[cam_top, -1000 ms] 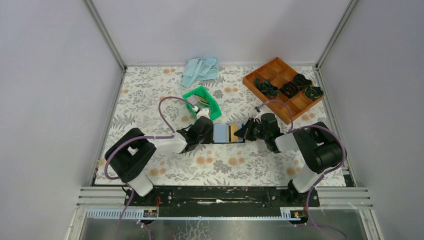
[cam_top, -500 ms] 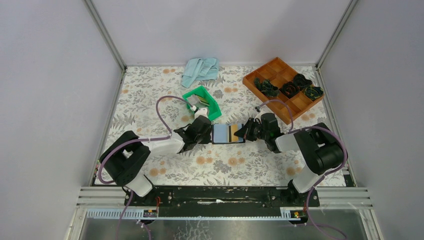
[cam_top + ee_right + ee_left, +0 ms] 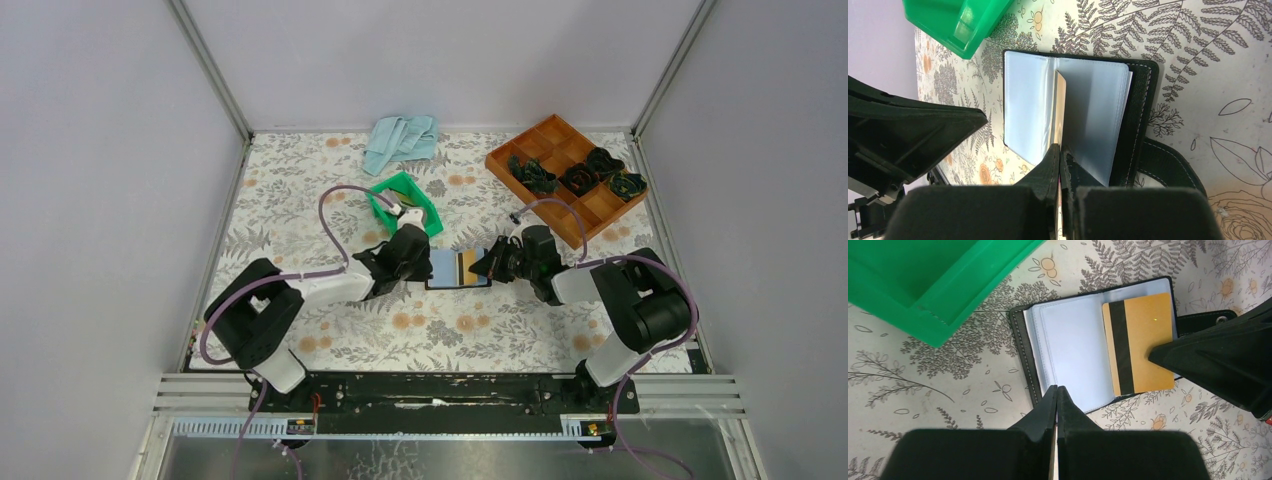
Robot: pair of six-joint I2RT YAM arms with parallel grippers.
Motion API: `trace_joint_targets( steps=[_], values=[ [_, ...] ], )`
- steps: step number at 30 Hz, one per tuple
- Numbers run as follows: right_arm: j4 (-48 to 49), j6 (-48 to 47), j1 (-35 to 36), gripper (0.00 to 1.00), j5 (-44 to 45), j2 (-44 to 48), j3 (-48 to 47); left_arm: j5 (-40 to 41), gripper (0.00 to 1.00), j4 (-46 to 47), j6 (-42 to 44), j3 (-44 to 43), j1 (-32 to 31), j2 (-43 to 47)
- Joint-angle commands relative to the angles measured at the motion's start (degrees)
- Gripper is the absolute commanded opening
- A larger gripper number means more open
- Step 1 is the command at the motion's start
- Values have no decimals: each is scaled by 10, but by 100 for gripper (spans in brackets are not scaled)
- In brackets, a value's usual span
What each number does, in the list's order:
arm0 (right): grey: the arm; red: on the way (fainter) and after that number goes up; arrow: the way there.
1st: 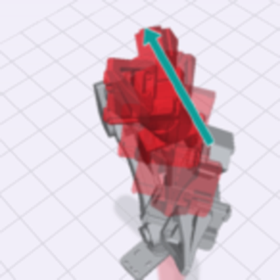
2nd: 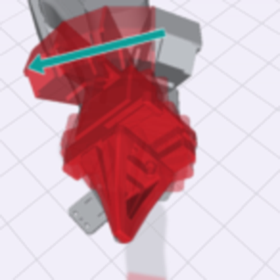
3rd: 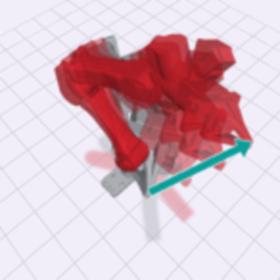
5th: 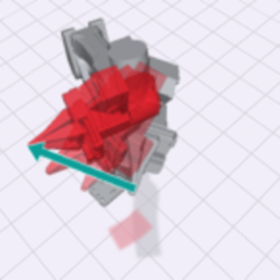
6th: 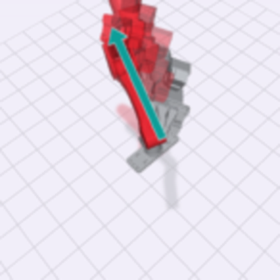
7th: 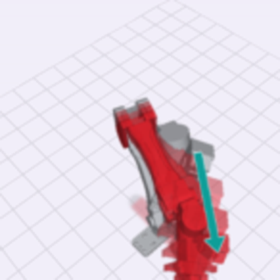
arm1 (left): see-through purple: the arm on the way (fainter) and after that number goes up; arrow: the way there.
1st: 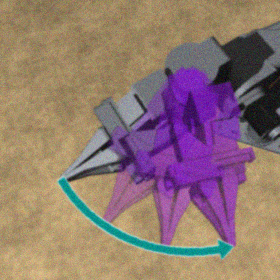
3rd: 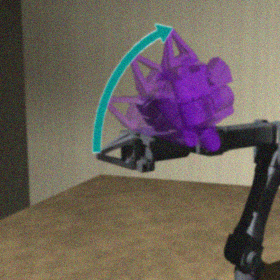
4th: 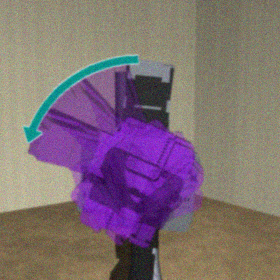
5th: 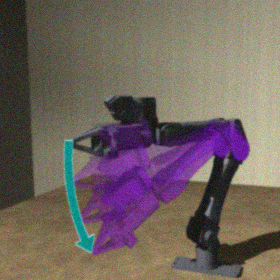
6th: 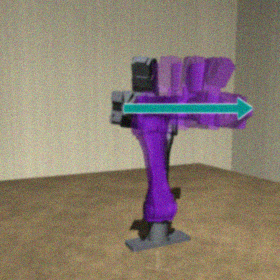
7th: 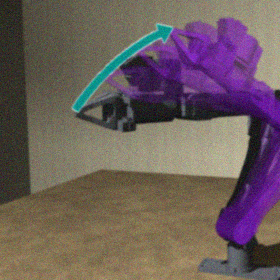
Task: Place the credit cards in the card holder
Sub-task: Insert the credit card into the card holder.
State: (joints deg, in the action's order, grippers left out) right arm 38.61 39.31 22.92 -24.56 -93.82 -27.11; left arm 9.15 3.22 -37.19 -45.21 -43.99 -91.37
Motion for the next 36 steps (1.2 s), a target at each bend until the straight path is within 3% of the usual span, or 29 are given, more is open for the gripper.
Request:
trace_joint_targets(
  steps=[1,14,36],
  values=[
    [-30,-23,5,0,13,3,-5,-8,0,18,0,-19,-12,-29],
    [-23,-16,5,0,14,23,2,17,0,-1,-5,-31,-21,-94],
    [-2,0,4,0,15,32,7,76,0,-47,4,-11,-21,-54]
  ],
)
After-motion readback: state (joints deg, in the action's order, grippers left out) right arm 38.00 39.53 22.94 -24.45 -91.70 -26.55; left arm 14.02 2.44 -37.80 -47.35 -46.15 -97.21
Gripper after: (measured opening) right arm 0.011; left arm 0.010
